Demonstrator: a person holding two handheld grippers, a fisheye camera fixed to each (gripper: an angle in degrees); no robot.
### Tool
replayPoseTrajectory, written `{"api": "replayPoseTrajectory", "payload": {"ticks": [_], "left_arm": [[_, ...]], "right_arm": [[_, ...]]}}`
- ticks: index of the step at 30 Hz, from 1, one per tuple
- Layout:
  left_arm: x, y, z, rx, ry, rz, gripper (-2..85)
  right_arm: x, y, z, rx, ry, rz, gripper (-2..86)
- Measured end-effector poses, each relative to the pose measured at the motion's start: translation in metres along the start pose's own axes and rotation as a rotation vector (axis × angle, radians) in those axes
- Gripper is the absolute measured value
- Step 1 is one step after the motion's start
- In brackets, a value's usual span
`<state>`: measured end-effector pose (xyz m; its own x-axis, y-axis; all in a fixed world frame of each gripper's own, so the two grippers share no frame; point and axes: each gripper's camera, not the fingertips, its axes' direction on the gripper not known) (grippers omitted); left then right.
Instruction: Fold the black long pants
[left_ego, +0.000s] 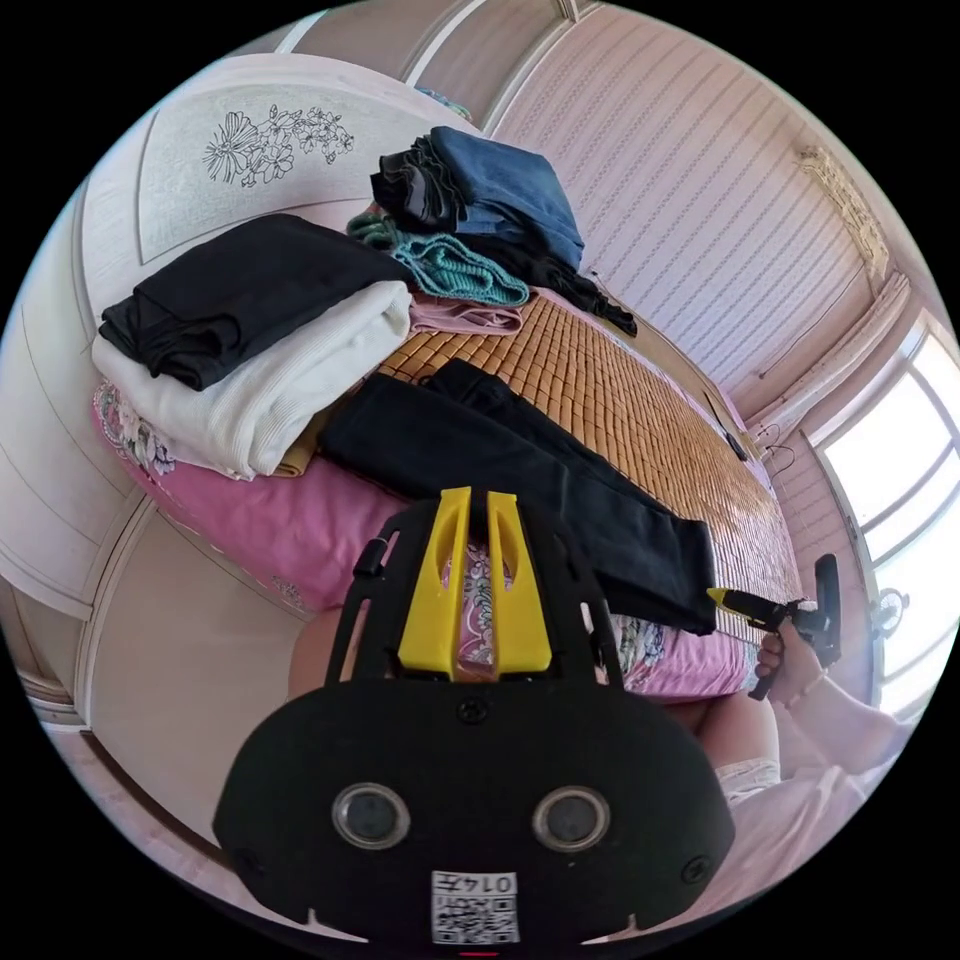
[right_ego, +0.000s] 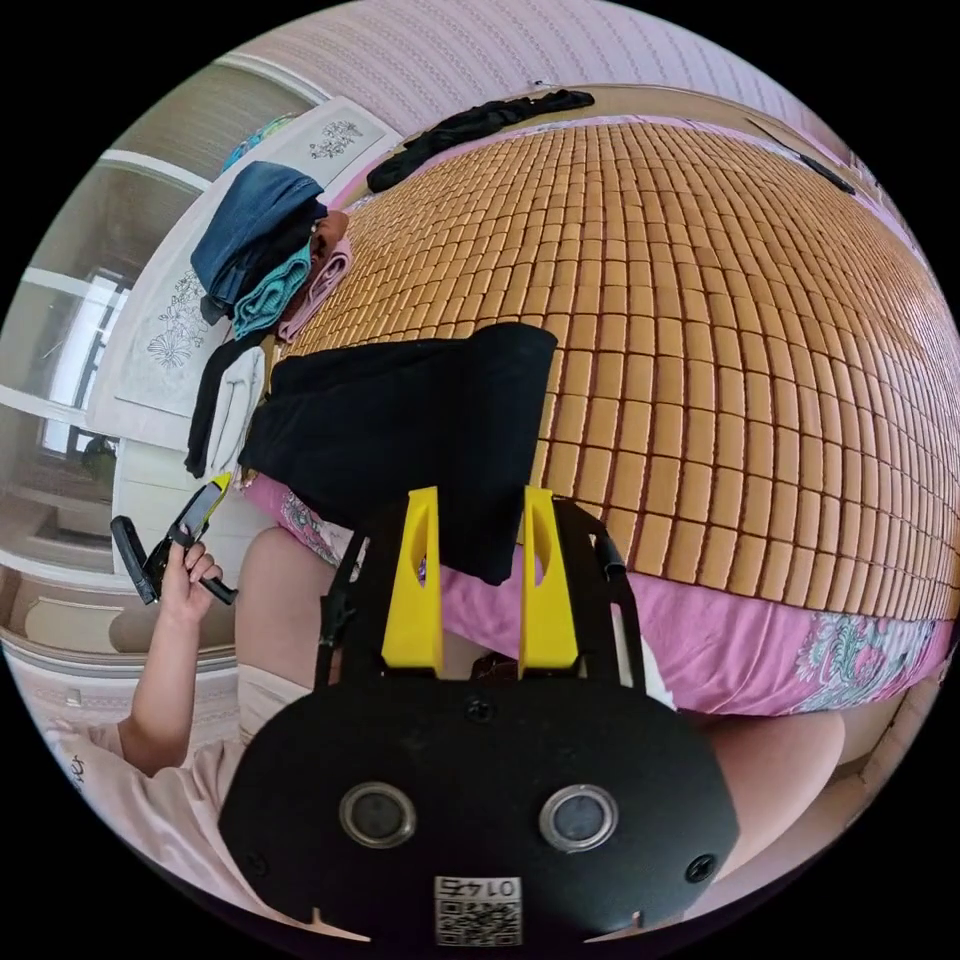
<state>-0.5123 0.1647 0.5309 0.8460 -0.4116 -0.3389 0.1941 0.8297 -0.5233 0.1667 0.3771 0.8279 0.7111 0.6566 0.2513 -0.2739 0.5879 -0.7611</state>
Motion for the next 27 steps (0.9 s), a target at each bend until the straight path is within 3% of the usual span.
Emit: {"api": "replayPoseTrajectory", "payload": {"ticks": [4, 10, 19, 24, 27], "left_arm": [[0.012, -0.001, -0.004, 0.009, -0.009, 0.029, 4.0], [0.028, -0.006, -0.010, 0.003, -0.046, 0.081, 4.9], [0.086, -0.009, 0.046, -0.207, 0.070, 0.227, 9.3], [0.145, 0.003, 0.102, -0.330, 0.118, 0.317, 13.0], [0.176, 0.015, 0.132, -0.430, 0.126, 0.353, 12.5]], "right_arm": [[0.004, -0.017, 0.021, -0.036, 0.000, -0.028, 5.5], [0.052, -0.015, -0.018, 0.071, -0.079, -0.121, 2.6], [0.193, 0.029, -0.048, 0.126, 0.347, 0.152, 3.0], [0.110, 0.044, -0.015, 0.267, 0.431, -0.119, 6.4], [0.040, 0.042, 0.044, 0.184, 0.314, -0.417, 11.5]]}}
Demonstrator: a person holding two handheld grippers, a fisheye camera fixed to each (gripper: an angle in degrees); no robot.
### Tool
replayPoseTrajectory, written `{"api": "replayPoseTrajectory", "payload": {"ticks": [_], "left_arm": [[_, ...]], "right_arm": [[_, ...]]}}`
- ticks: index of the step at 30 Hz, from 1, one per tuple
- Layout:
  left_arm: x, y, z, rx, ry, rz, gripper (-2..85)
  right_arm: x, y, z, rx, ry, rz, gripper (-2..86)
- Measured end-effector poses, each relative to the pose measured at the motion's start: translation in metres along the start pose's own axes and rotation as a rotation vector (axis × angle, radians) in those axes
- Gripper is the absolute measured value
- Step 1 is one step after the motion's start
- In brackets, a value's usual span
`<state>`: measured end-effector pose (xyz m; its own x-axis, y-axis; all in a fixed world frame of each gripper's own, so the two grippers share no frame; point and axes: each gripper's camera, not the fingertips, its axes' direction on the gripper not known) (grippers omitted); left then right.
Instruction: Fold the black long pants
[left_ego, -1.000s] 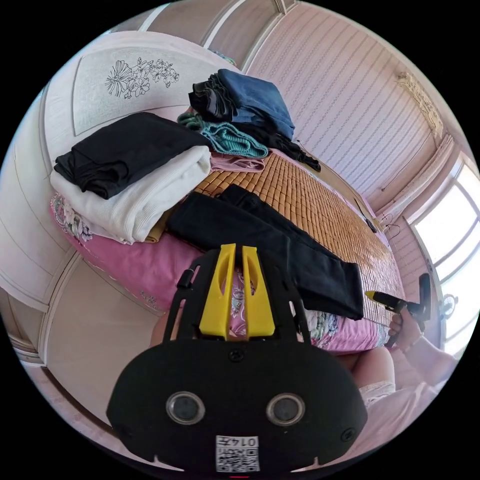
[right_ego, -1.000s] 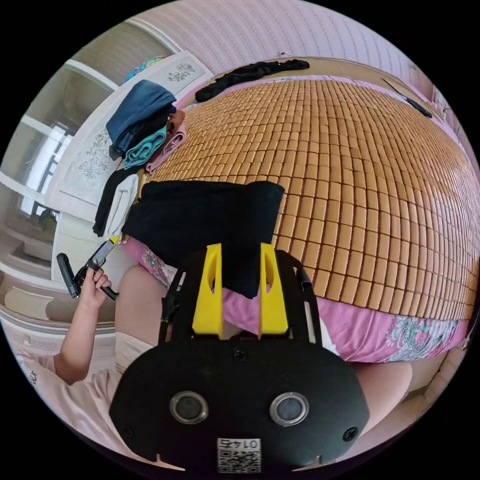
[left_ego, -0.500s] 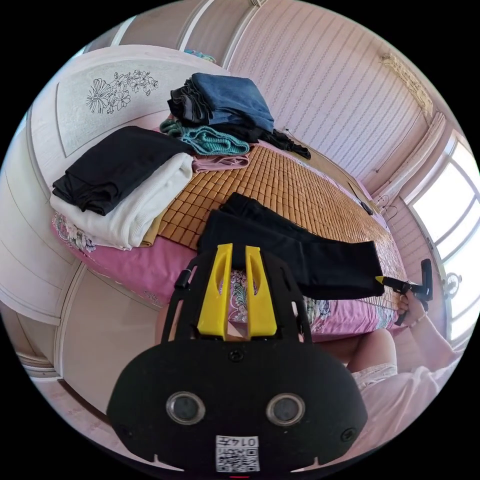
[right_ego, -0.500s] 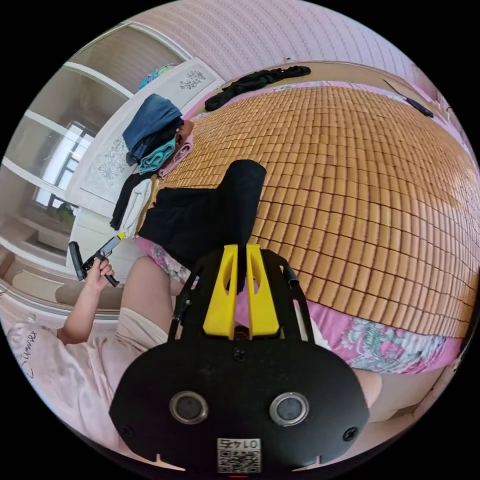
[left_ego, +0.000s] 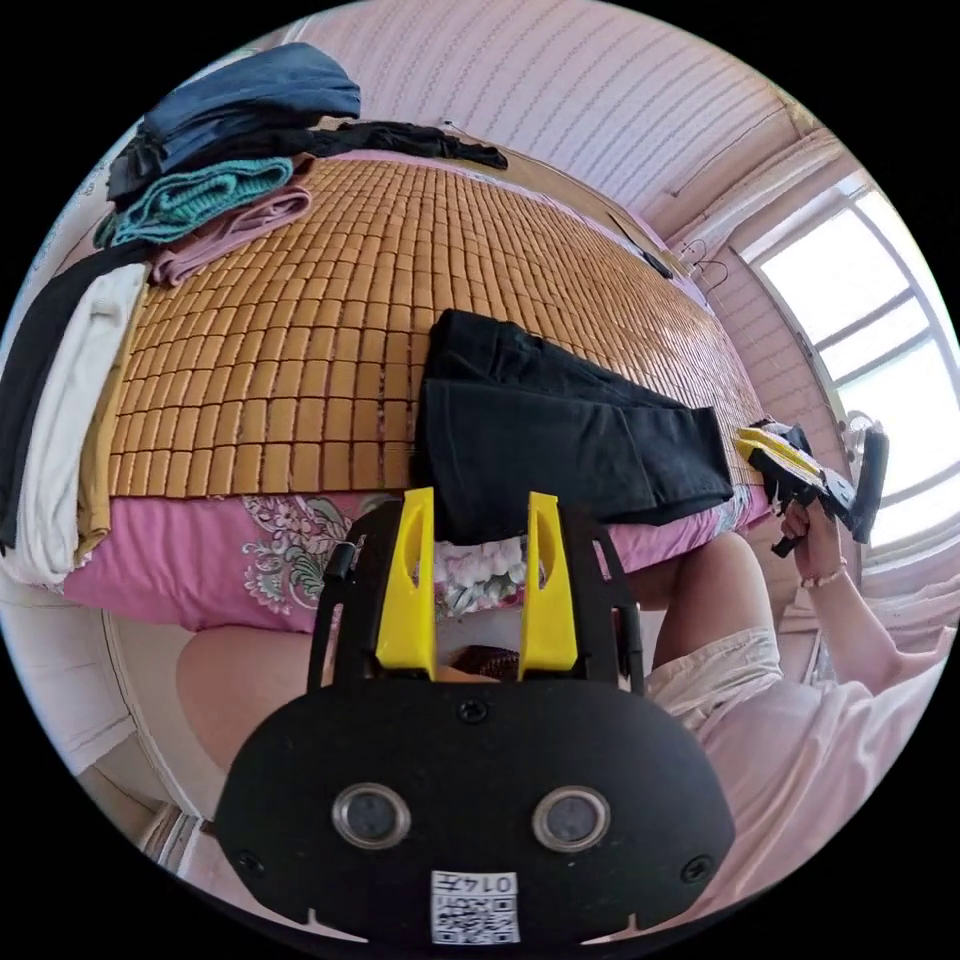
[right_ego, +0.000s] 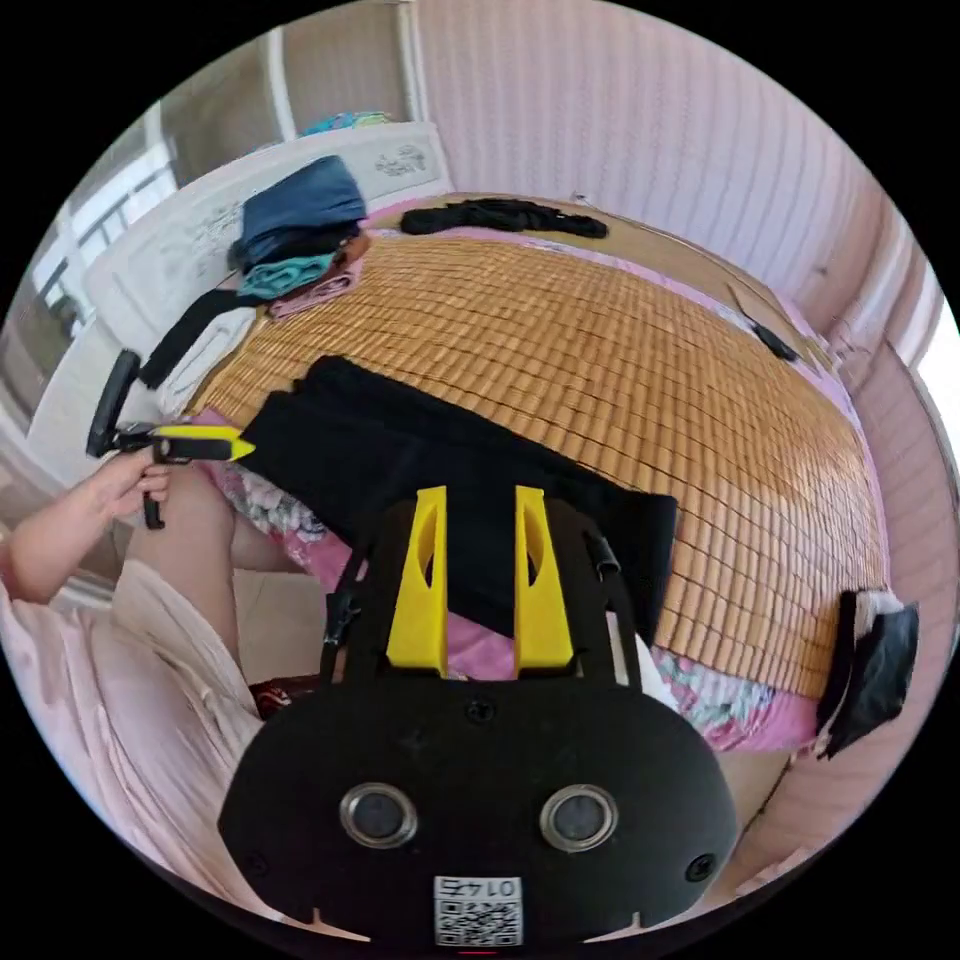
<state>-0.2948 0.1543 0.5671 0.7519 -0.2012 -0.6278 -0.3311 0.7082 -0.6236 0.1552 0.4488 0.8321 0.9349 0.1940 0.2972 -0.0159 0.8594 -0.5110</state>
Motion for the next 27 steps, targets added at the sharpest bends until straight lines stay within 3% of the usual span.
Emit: {"api": "replayPoseTrajectory", "payload": {"ticks": [3, 11, 14, 19, 24, 27], "left_arm": [[0.027, -0.001, 0.020, -0.037, -0.150, 0.058, 11.0], [0.069, 0.009, 0.014, 0.009, -0.217, 0.158, 3.2], [0.088, 0.013, 0.011, 0.045, -0.217, 0.182, 1.7], [0.132, 0.014, -0.008, 0.159, -0.241, 0.301, 0.7], [0.211, 0.018, -0.033, 0.411, -0.447, 0.636, 1.1], [0.189, -0.005, -0.007, 0.364, -0.503, 0.528, 3.0]], "right_arm": [[-0.070, -0.011, 0.053, -0.107, -0.060, -0.261, 13.3], [-0.108, -0.016, 0.122, -0.205, -0.125, -0.357, 12.6], [-0.104, -0.011, 0.125, -0.184, -0.041, -0.320, 8.8], [-0.074, -0.009, 0.102, -0.159, -0.101, -0.191, 2.2], [-0.041, 0.004, 0.040, 0.116, -0.075, -0.020, 1.4], [-0.034, 0.000, 0.045, 0.095, -0.143, -0.001, 2.2]]}}
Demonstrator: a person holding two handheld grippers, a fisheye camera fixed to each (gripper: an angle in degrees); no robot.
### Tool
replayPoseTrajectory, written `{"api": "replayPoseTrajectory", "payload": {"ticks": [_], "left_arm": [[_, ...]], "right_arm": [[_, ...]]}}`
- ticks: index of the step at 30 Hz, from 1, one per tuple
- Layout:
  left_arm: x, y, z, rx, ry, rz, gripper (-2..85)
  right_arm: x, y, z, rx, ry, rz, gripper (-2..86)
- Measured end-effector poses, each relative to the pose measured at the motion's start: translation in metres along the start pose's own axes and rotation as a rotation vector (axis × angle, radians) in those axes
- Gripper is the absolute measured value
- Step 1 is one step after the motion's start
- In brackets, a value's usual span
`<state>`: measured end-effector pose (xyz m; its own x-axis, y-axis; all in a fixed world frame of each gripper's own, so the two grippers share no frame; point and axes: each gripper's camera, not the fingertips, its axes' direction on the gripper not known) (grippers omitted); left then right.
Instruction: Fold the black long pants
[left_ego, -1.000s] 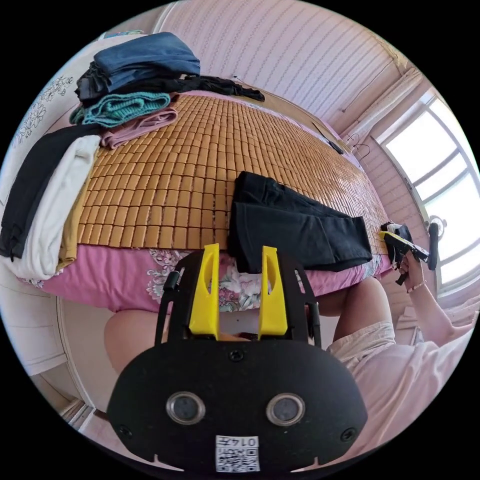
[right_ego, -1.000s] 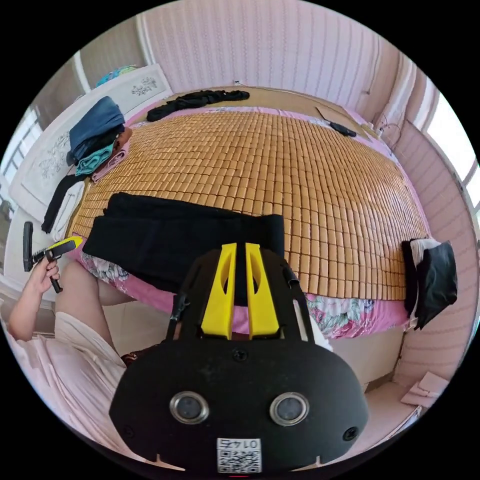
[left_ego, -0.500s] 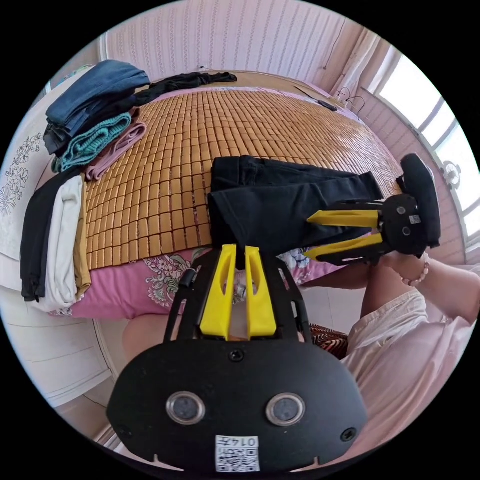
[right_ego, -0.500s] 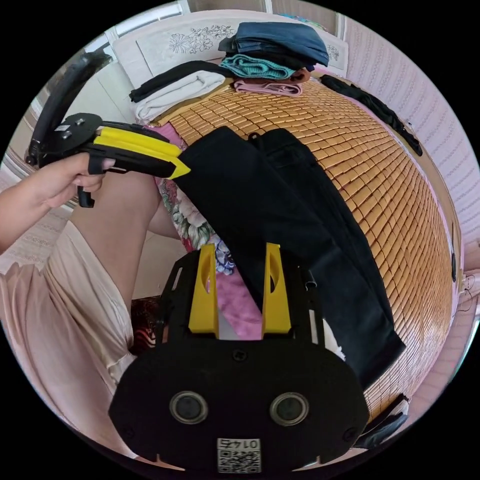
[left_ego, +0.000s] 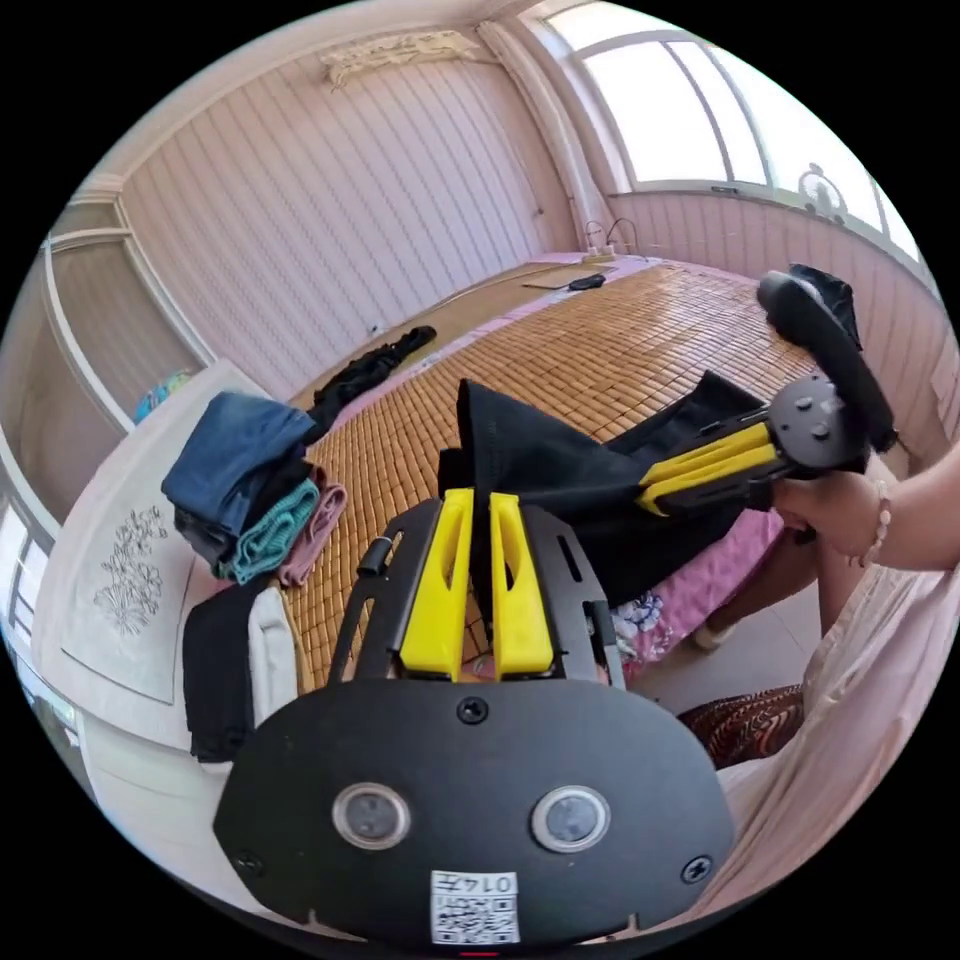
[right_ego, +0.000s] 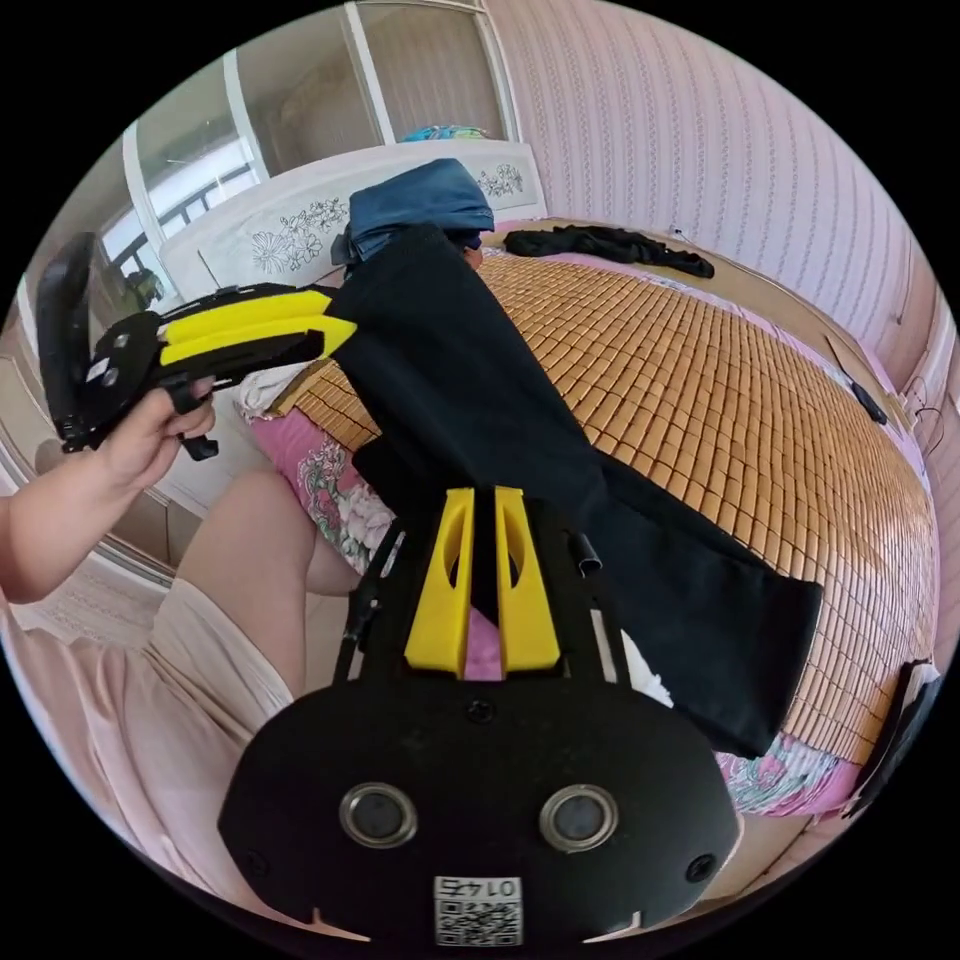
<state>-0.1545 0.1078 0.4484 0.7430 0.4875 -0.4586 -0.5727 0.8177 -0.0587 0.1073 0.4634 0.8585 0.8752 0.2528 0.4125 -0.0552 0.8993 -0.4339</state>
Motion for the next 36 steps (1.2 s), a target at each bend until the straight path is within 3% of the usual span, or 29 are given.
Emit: {"api": "replayPoseTrajectory", "payload": {"ticks": [1, 3, 5, 10, 13, 18, 21, 27, 36], "left_arm": [[-0.005, 0.004, 0.017, -0.049, 0.009, -0.035, 3.5], [-0.023, 0.029, 0.092, -0.346, 0.089, -0.200, 3.2], [-0.030, 0.048, 0.120, -0.457, 0.126, -0.294, 1.4], [-0.042, 0.066, 0.093, -0.249, 0.272, -0.441, -0.8], [-0.019, 0.064, 0.079, -0.187, 0.276, -0.370, -0.9], [0.071, 0.055, 0.100, -0.222, 0.523, -0.226, -1.0], [0.117, 0.046, 0.110, -0.238, 0.599, -0.135, -1.0], [0.165, 0.011, 0.125, -0.213, 0.595, 0.006, -1.0], [0.212, -0.032, 0.193, -0.308, 0.519, 0.052, -1.0]], "right_arm": [[0.001, -0.001, 0.004, -0.022, -0.009, 0.006, 2.4], [0.007, -0.003, 0.017, -0.120, -0.040, 0.018, 1.5], [0.014, -0.001, 0.017, -0.165, -0.031, 0.038, 0.6], [0.036, 0.020, 0.020, -0.333, 0.131, -0.018, -0.8], [0.050, 0.034, 0.013, -0.308, 0.082, -0.011, -0.7], [0.040, 0.026, 0.016, -0.305, 0.150, -0.046, -0.8], [0.047, 0.005, 0.003, -0.370, 0.091, -0.044, -0.8], [0.087, -0.046, -0.060, -0.295, 0.047, 0.015, -0.4], [0.104, -0.145, -0.036, -0.364, 0.134, -0.015, -0.4]]}}
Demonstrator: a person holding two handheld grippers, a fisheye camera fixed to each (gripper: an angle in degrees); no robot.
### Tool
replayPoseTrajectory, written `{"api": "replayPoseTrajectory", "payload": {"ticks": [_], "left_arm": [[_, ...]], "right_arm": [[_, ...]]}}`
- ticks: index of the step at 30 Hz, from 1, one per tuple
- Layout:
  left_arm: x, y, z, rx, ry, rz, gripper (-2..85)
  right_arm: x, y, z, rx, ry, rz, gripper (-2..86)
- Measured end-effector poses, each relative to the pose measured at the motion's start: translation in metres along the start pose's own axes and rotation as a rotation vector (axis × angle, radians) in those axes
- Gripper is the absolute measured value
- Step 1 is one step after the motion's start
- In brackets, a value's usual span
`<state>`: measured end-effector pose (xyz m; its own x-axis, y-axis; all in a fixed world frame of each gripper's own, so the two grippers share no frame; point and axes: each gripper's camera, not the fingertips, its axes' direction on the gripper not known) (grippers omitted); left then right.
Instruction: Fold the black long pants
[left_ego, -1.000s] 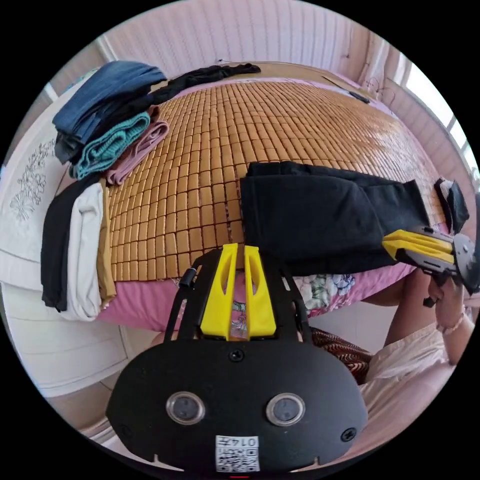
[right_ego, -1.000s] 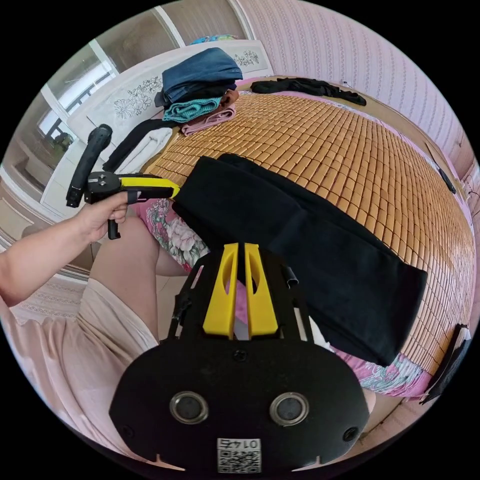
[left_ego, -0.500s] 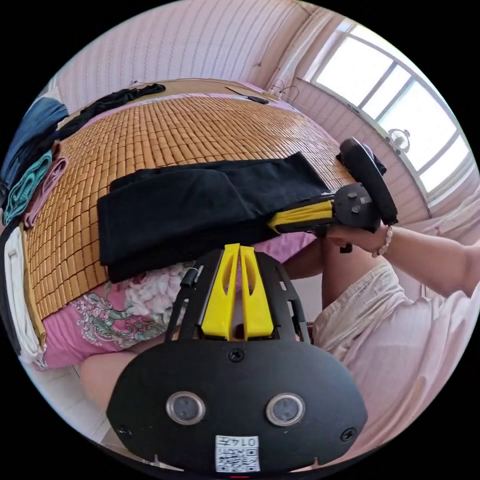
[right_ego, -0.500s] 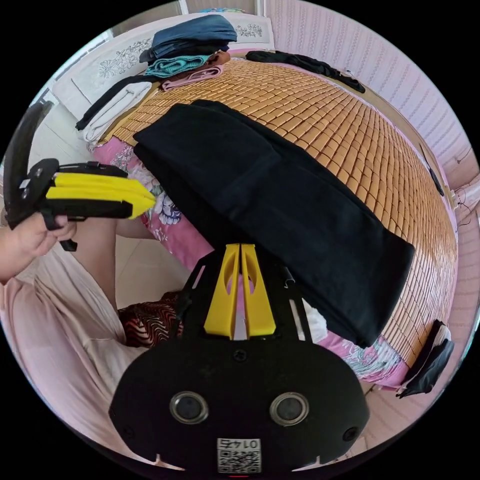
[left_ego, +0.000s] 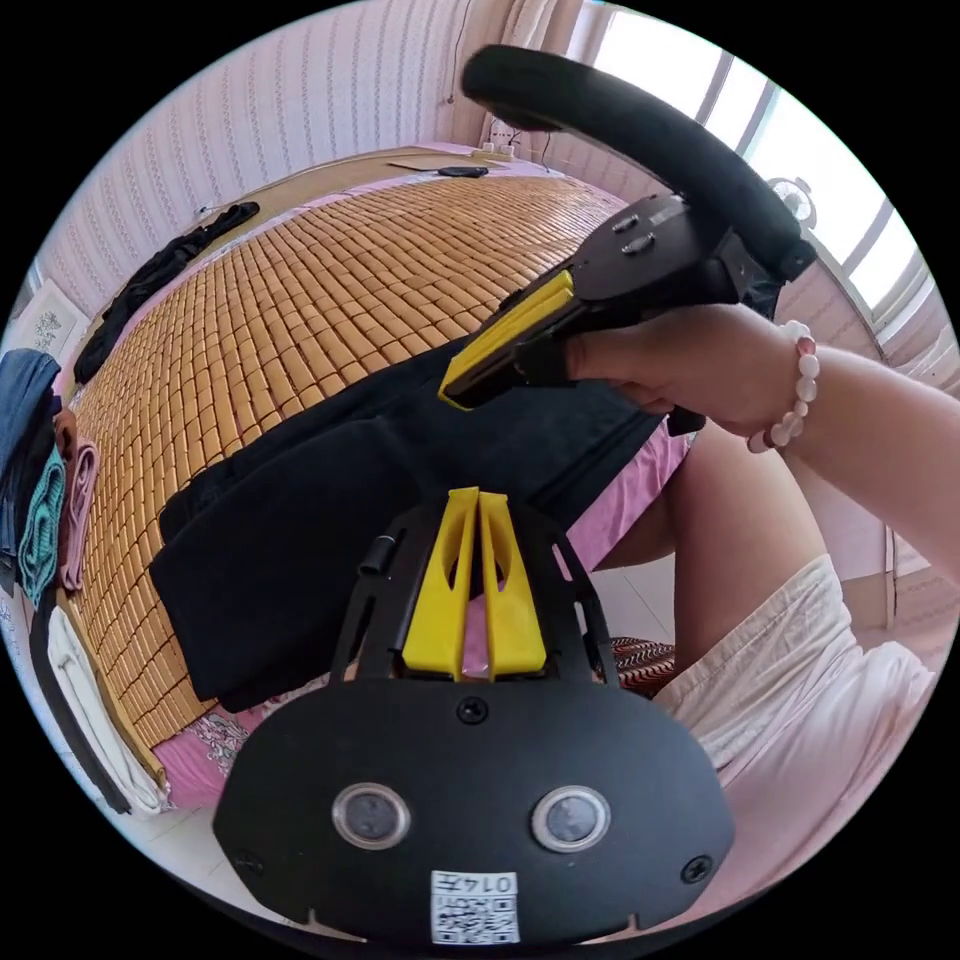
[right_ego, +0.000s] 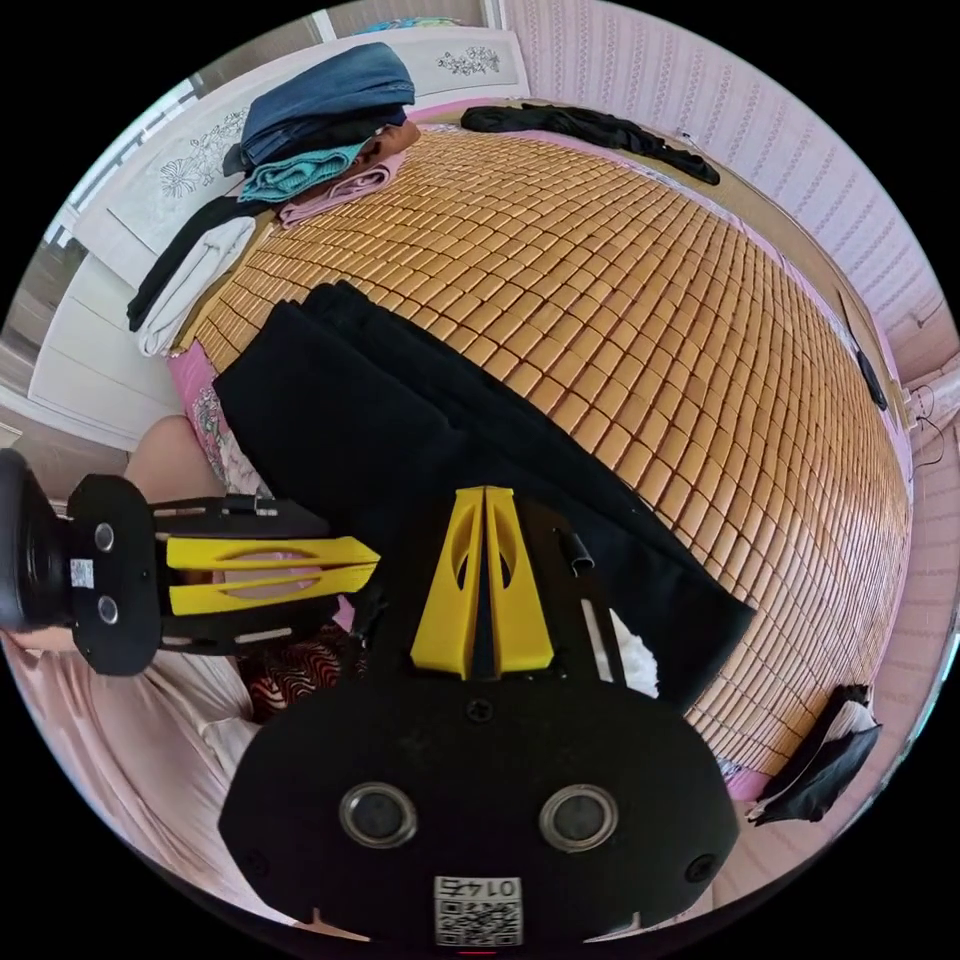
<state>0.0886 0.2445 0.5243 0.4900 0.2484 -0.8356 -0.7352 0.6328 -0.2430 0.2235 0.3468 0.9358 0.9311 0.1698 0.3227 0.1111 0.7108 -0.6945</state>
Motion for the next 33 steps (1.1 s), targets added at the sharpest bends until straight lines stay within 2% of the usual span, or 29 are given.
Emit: {"api": "replayPoseTrajectory", "payload": {"ticks": [2, 4, 8, 11, 12, 15, 20, 22, 24, 27, 30, 33], "left_arm": [[0.000, -0.002, 0.026, -0.066, 0.035, 0.014, -1.0], [0.001, 0.003, 0.038, -0.025, 0.035, 0.041, -0.9], [-0.007, 0.004, 0.051, 0.000, 0.088, 0.025, -0.8], [0.001, 0.002, 0.059, 0.004, 0.050, 0.069, -0.8], [0.007, 0.001, 0.063, 0.006, 0.023, 0.091, -0.9], [0.017, -0.001, 0.073, 0.006, -0.029, 0.140, -0.9], [0.010, -0.011, 0.084, -0.017, 0.005, 0.150, -0.9], [0.004, -0.015, 0.082, -0.017, 0.042, 0.113, -0.9], [-0.007, -0.013, 0.074, -0.005, 0.105, 0.071, -0.9], [-0.019, -0.005, 0.059, 0.037, 0.071, 0.063, -0.8], [-0.037, -0.017, 0.046, 0.064, 0.055, 0.029, -0.1], [-0.048, -0.049, 0.039, 0.091, 0.050, 0.017, 2.9]], "right_arm": [[0.000, -0.007, 0.021, -0.053, -0.006, 0.004, -0.4], [0.009, -0.012, 0.012, -0.052, -0.050, 0.034, -0.4], [0.031, -0.045, -0.015, -0.192, -0.170, 0.006, -0.4], [0.029, -0.064, -0.039, -0.125, -0.103, 0.028, -0.4], [0.026, -0.067, -0.026, -0.177, -0.077, 0.031, -0.4], [0.023, -0.070, -0.037, -0.081, -0.044, 0.084, -0.4], [0.025, -0.067, -0.063, -0.030, -0.051, 0.080, -0.3], [0.041, -0.047, -0.084, 0.049, -0.129, 0.153, -0.1], [0.065, 0.008, -0.128, 0.227, -0.164, 0.264, 0.5], [0.098, 0.094, -0.180, 0.339, -0.053, 0.426, 3.0], [0.132, 0.164, -0.208, 0.355, 0.050, 0.622, 10.5], [0.146, 0.199, -0.216, 0.357, 0.033, 0.739, 14.1]]}}
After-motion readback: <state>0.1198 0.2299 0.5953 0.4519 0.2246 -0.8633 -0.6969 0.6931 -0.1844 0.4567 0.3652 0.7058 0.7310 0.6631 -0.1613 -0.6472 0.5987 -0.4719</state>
